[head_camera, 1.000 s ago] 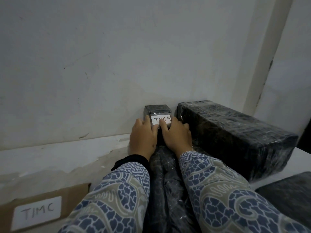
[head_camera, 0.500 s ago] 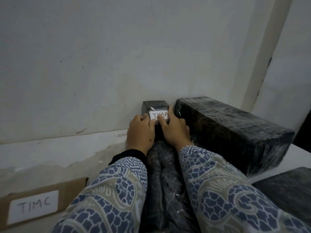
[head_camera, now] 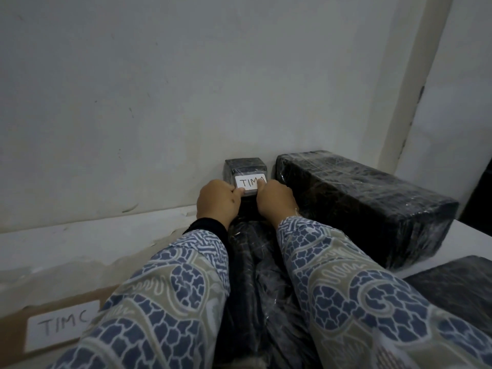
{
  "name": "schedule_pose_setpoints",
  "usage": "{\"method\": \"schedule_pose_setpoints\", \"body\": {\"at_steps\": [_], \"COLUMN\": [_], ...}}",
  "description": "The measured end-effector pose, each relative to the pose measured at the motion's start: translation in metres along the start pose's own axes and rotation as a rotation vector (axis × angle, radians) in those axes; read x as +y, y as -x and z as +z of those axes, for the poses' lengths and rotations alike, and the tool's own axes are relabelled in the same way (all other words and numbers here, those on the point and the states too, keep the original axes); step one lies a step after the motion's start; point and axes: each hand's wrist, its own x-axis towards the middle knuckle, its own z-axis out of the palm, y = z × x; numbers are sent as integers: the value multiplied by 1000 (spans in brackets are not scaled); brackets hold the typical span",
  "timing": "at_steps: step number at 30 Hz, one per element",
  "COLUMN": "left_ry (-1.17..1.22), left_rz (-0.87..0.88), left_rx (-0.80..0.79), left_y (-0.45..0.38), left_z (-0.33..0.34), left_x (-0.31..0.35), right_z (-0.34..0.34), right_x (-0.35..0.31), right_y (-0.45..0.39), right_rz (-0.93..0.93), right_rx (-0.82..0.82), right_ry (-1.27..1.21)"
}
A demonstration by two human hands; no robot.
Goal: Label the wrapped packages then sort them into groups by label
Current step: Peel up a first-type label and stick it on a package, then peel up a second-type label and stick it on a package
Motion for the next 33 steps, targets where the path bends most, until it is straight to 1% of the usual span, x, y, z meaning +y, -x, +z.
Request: {"method": "schedule_pose_setpoints", "body": {"at_steps": [4,6,10,12,14,20,22,26,30,33], "left_ry": [-35,-83,-64,-29,17,110,110,112,170,166], "left_rz": [-89,-89,-32,32,104,168,168,239,321,356], "left_rx": [3,22,81,108,103,-24,-70,-163,-246,-271], "left_y": [-4,1,20,35,56,115,136,181,227,269], "left_z": [-8,-12,-22,-26,-28,-14,-10,-1,19,36], "left_x": [8,13,31,45,61,95,102,122,154,175], "right_z": [-17,-25,-40,-49,-60,-95,-114,-150,-171,-182], "right_x": [-2,-5,-6,-2,5,43,60,100,144,176], "right_y": [10,24,46,54,67,110,128,167,202,225], "right_rz": [-33,-90,-218,-234,-225,-277,-282,-266,-156,-55], "right_rx": [-12,12,54,84,108,59,64,105,162,192], "right_ry": [17,43,82,104,90,49,58,67,128,123]}}
